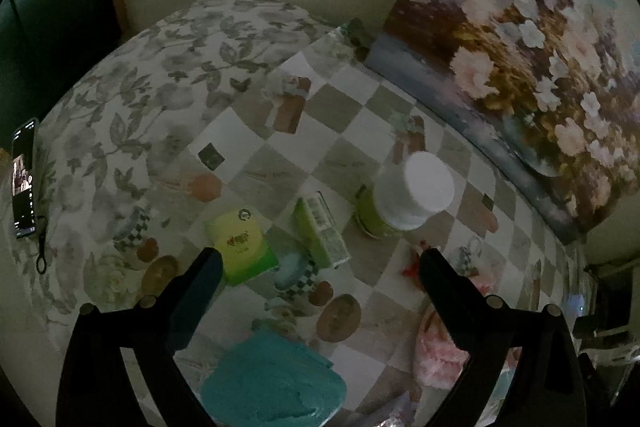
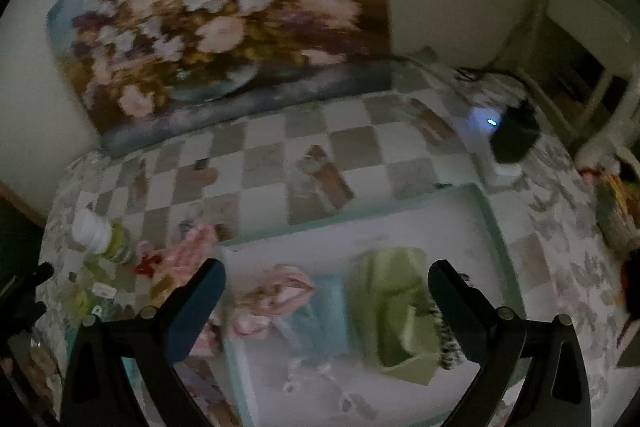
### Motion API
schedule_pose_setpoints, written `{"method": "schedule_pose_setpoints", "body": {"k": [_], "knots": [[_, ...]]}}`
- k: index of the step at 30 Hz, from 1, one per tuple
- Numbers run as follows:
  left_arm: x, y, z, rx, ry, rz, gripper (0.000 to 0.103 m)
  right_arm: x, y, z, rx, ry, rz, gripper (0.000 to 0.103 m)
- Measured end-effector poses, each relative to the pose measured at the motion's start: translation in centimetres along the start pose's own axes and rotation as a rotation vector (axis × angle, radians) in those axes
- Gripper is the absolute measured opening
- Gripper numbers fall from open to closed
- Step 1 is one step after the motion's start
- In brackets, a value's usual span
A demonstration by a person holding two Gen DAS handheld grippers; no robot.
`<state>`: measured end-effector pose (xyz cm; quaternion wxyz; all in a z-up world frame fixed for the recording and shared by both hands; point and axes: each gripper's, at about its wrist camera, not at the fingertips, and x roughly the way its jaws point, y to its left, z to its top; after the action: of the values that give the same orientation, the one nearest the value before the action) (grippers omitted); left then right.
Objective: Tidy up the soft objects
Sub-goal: 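Move both open tools back toward the remaining pile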
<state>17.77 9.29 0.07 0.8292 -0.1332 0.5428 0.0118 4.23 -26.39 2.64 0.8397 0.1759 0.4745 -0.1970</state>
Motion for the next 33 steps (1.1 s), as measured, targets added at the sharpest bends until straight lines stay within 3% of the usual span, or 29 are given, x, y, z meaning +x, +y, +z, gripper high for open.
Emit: {"method": "schedule_pose_setpoints", "body": {"k": [14, 24, 33], "knots": [[1.0, -1.0, 0.4, 0.005, -0.050, -0.013, 0.099, 3.1, 8.4, -1.7, -0.164, 0.053, 0.112, 0.103], [4.3, -1.5, 0.1, -0.005, 0.074, -0.053, 0.099, 6.3, 12.5, -3.2, -0.243, 0.106, 0.165, 0.103], [5.6, -0.8, 0.9, -0.028, 0.066, -0.029, 0.096, 8.6, 15.0, -4.1, -0.322, 0.121, 0.153, 0.102]]}}
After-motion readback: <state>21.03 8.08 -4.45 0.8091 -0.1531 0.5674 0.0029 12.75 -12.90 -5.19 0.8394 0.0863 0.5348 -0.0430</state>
